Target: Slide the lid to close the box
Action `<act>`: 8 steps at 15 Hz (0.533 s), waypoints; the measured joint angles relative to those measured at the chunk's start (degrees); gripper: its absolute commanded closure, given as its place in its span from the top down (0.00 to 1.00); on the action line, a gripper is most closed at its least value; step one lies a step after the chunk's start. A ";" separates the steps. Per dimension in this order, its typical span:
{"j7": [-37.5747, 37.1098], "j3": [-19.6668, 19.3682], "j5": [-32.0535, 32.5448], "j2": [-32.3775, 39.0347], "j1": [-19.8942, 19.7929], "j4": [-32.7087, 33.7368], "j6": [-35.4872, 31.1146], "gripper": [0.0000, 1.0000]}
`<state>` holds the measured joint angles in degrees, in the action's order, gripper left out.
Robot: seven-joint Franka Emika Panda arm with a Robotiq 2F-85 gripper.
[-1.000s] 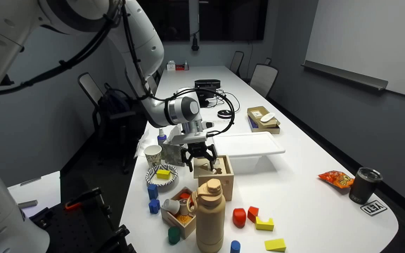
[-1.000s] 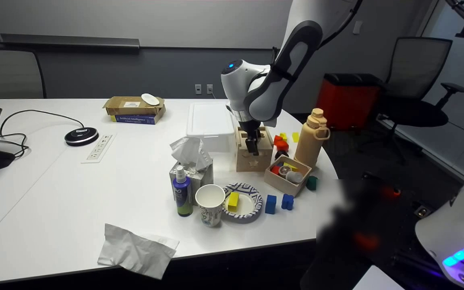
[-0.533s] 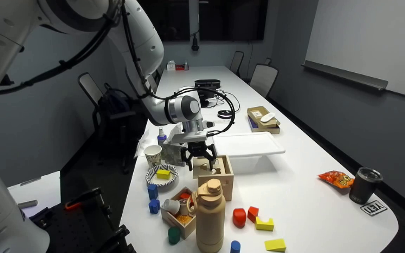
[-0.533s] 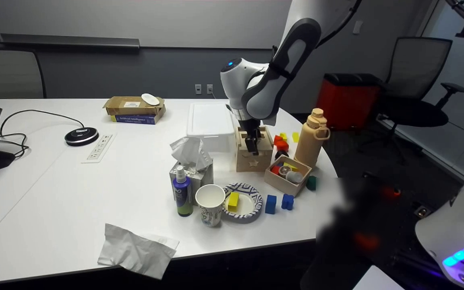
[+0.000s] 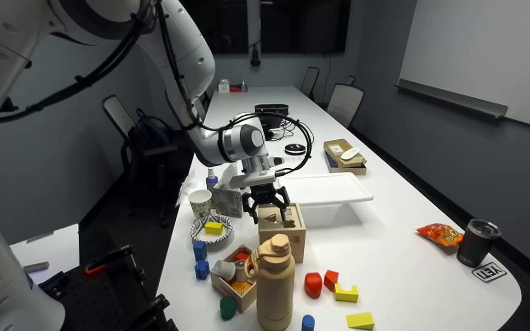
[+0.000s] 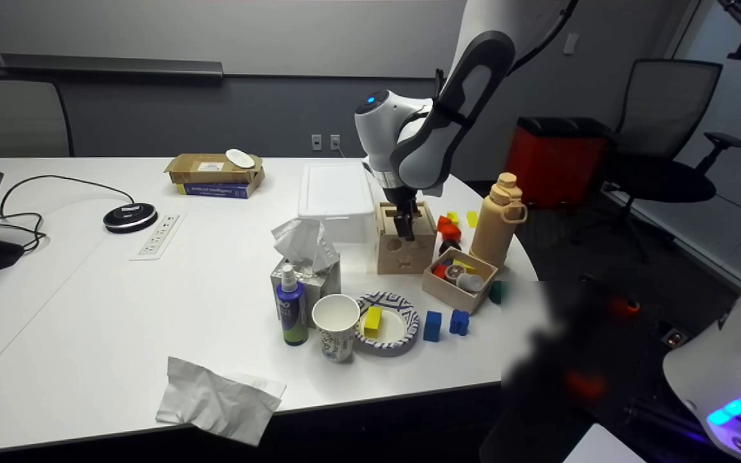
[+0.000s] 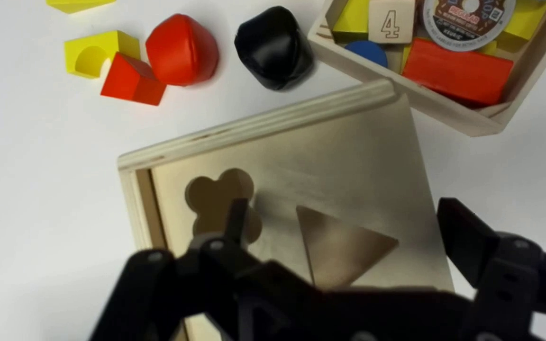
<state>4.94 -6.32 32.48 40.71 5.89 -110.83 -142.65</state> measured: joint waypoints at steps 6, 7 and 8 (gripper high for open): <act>-0.39 -0.43 0.78 0.00 0.58 -0.04 0.07 1.00; 0.85 0.20 -0.43 -0.01 0.27 -0.02 1.49 1.00; 2.59 1.07 -1.92 -0.05 -0.29 0.08 3.19 1.00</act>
<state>7.54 -5.25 30.57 40.66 5.60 -110.75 -139.46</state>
